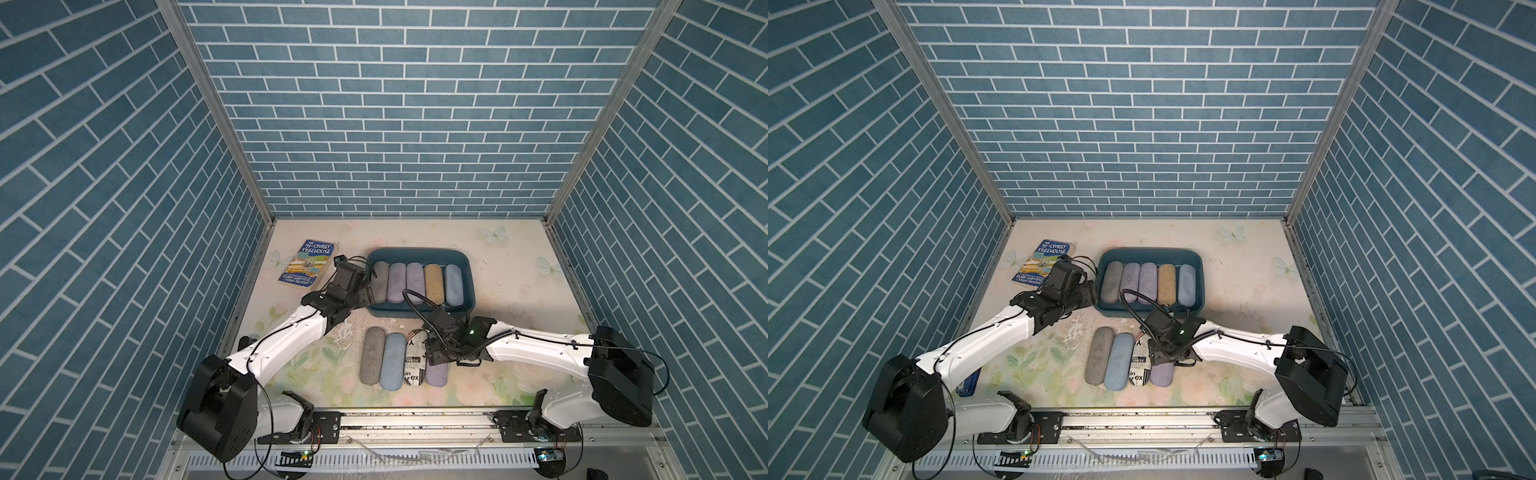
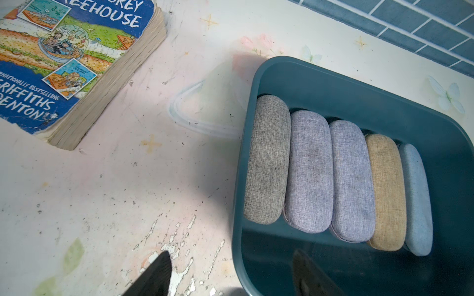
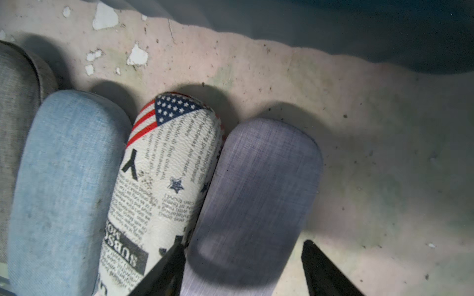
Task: Put the glasses cases into the storage boxes
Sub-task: Pick up the glasses case at the center of the board.
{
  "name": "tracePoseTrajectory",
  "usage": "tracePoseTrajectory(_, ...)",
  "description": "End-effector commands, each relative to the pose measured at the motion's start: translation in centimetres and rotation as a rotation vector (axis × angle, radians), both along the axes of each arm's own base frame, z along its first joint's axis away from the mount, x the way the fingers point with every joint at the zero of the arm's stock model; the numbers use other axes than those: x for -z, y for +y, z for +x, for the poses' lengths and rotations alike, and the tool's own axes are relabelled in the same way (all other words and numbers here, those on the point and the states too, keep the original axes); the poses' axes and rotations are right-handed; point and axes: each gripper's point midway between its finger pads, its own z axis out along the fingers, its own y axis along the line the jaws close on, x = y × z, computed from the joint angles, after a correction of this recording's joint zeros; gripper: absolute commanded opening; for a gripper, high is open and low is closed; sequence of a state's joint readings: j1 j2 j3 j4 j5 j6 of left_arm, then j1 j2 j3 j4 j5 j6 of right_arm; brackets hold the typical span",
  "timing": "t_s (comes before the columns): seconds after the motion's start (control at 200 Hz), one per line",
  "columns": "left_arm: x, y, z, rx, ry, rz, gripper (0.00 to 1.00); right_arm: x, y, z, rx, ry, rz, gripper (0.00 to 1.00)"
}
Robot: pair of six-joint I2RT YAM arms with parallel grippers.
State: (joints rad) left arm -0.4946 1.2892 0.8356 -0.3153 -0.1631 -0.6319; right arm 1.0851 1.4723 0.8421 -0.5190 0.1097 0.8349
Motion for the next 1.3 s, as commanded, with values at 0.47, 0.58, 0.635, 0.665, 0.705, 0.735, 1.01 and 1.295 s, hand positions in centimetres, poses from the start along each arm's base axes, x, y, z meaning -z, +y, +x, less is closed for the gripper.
tracePoseTrajectory(0.47, 0.4, 0.2, 0.3, -0.004, 0.004, 0.006, 0.75, 0.2, -2.4, -0.8, 0.029, 0.011, -0.084, 0.71)
tracePoseTrajectory(0.58, 0.3, 0.1, 0.4, -0.003, 0.002, 0.003, 0.75, 0.0, -2.0, -0.7, 0.032, 0.005, -0.070, 0.71)
tracePoseTrajectory(0.635, 0.3, 0.1, 0.4, 0.000, 0.003, 0.001, 0.75, -0.1, -1.7, -0.6, 0.031, 0.005, -0.062, 0.72)
tracePoseTrajectory(0.665, 0.2, 0.1, 0.4, -0.001, 0.000, 0.000, 0.75, -0.1, -1.5, -0.5, 0.031, 0.005, -0.055, 0.72)
tracePoseTrajectory(0.705, 0.2, 0.0, 0.4, 0.001, 0.004, 0.001, 0.75, -0.1, -1.2, -0.5, 0.030, 0.005, -0.047, 0.73)
tracePoseTrajectory(0.735, 0.2, 0.0, 0.4, 0.002, 0.002, 0.000, 0.75, 0.0, -1.0, -0.4, 0.031, 0.006, -0.042, 0.73)
tracePoseTrajectory(1.01, 0.2, 0.2, 0.3, 0.000, 0.001, 0.005, 0.75, 0.8, -0.1, -0.3, 0.024, 0.024, -0.038, 0.73)
tracePoseTrajectory(1.295, 0.5, 0.3, 0.1, -0.004, 0.004, 0.005, 0.75, 1.4, 0.1, -0.3, 0.032, 0.033, -0.040, 0.73)
